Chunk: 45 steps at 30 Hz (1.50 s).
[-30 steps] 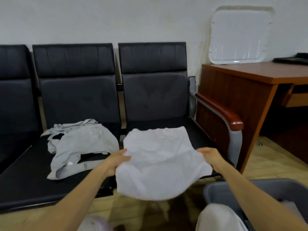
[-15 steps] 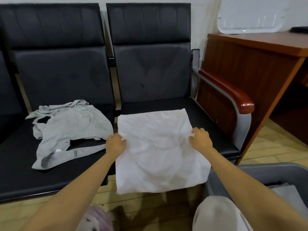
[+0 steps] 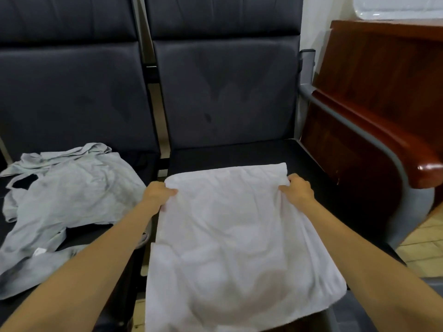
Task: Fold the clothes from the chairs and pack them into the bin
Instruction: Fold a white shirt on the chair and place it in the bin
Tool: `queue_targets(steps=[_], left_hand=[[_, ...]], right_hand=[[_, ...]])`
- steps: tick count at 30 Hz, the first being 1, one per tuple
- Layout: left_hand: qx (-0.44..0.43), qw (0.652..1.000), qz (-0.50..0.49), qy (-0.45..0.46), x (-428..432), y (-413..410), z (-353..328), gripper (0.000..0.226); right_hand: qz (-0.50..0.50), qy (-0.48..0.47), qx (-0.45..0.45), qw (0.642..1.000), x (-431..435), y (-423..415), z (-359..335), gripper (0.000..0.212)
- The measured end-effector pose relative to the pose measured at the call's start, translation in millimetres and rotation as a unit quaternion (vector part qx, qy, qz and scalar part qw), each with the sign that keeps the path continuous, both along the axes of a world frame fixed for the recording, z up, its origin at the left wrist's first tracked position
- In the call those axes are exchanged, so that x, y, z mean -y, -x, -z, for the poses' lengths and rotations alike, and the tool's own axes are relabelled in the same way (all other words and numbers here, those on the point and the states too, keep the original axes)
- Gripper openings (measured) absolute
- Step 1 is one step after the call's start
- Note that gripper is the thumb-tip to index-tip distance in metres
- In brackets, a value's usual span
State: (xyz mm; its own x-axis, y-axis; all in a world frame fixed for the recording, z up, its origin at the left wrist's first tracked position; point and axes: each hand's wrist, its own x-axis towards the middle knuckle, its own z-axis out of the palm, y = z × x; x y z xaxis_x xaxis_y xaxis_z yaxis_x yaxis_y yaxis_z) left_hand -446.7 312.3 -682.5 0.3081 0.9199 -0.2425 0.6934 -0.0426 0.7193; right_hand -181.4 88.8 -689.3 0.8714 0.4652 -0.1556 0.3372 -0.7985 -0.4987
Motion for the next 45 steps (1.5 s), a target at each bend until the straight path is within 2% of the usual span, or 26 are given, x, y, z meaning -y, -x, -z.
queue_targets(steps=[2,4,7,9,12,14,17,18,20,21,23,25,27,29,32,34,36,38,40,42,45], left_hand=[[0.006,0.998,0.025,-0.051,2.4,1.0,-2.6,0.025],[0.054,0.996,0.038,-0.067,8.7,2.6,-10.8,0.019],[0.185,0.980,0.072,0.006,7.9,5.1,-32.9,0.040],[0.217,0.964,0.141,0.051,1.6,6.1,-52.1,0.055],[0.226,0.950,0.203,0.074,-6.0,-1.7,-89.1,0.033],[0.251,0.948,0.184,0.069,-14.7,-15.7,-114.0,0.024],[0.280,0.954,0.103,-0.035,-44.2,-44.6,-131.5,0.032],[0.273,0.957,0.090,-0.048,-51.6,-53.8,-131.6,0.046],[0.216,0.973,0.078,-0.022,-56.2,-69.1,-121.0,0.082],[0.158,0.984,0.076,-0.010,-55.6,-75.1,-109.8,0.094],[0.013,0.995,0.094,-0.020,-44.4,-77.2,-80.9,0.102],[-0.066,0.990,0.115,-0.054,-27.9,-67.8,-52.5,0.096],[-0.100,0.984,0.129,-0.076,-8.1,-48.7,-33.8,0.080],[-0.123,0.976,0.141,-0.114,18.4,-24.0,-20.9,0.066],[-0.053,0.967,0.185,-0.169,66.3,10.9,-17.8,0.030],[-0.013,0.956,0.246,-0.160,99.2,31.5,-27.1,0.012],[-0.007,0.943,0.314,-0.107,123.7,48.2,-34.6,0.018],[-0.017,0.923,0.382,-0.044,142.5,62.8,-40.0,0.025],[-0.056,0.898,0.437,-0.013,151.2,74.9,-37.7,0.034],[-0.096,0.878,0.468,-0.037,153.1,81.9,-31.2,0.034],[-0.122,0.872,0.460,-0.113,151.1,85.2,-24.0,0.020]], right_hand=[[-0.007,-0.059,0.000,0.998,0.8,0.6,0.9,0.028],[-0.001,-0.152,-0.035,0.988,7.0,5.8,-6.0,0.025],[-0.077,-0.266,-0.070,0.958,16.0,14.2,-31.0,0.044],[-0.125,-0.289,-0.073,0.946,15.8,15.2,-52.9,0.048],[-0.110,-0.308,-0.159,0.932,6.3,12.0,-93.5,0.033],[-0.097,-0.316,-0.163,0.930,-7.8,-2.1,-112.7,0.033],[-0.068,-0.371,-0.109,0.920,-35.7,-33.4,-126.6,0.039],[-0.070,-0.370,-0.107,0.920,-43.7,-44.2,-124.7,0.042],[-0.101,-0.306,-0.114,0.940,-55.8,-61.1,-110.5,0.064],[-0.115,-0.239,-0.103,0.959,-58.4,-64.4,-100.2,0.074],[-0.133,-0.112,-0.063,0.983,-57.1,-64.1,-74.6,0.084],[-0.133,-0.048,-0.021,0.990,-46.0,-51.6,-54.2,0.076],[-0.109,-0.014,0.007,0.994,-28.2,-32.8,-42.8,0.067],[-0.085,-0.006,-0.002,0.996,-7.1,-12.6,-35.3,0.062],[-0.079,-0.067,-0.020,0.994,25.9,21.4,-32.1,0.041],[-0.120,-0.092,-0.024,0.988,49.1,43.1,-30.9,0.021],[-0.197,-0.089,-0.014,0.976,73.8,65.2,-35.5,0.010],[-0.267,-0.078,-0.026,0.960,95.9,81.8,-40.8,0.010],[-0.309,-0.064,-0.076,0.946,115.3,93.8,-44.4,0.016],[-0.347,-0.037,-0.109,0.931,130.0,99.2,-44.8,0.024],[-0.388,0.018,-0.068,0.919,140.0,98.6,-37.2,0.028]])
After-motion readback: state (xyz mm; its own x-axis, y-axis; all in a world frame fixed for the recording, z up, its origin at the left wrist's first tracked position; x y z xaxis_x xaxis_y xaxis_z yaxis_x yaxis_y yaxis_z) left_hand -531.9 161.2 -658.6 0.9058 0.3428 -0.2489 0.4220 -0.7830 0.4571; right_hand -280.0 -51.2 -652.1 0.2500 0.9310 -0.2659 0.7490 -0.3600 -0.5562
